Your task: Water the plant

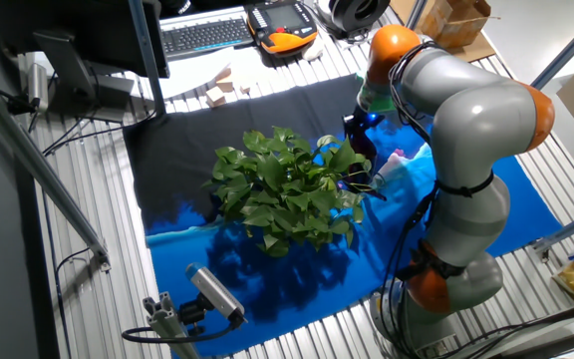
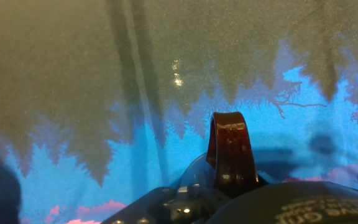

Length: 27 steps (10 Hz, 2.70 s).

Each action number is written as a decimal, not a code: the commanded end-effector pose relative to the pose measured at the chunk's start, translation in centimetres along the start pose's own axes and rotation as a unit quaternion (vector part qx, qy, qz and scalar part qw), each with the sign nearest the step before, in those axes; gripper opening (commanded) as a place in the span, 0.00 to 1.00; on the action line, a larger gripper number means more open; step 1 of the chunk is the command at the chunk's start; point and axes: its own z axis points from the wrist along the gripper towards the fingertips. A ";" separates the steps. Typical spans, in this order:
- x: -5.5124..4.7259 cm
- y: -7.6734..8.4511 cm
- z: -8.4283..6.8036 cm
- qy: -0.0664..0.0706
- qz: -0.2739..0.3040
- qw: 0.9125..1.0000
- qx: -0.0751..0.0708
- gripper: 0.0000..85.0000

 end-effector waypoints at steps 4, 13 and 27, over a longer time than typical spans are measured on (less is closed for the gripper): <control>0.0 0.0 -0.1 0.008 -0.034 0.999 0.015 0.00; -0.7 -0.5 -1.8 0.044 -0.023 0.999 0.011 0.00; 0.0 -0.6 -6.1 0.067 0.033 0.997 0.032 0.00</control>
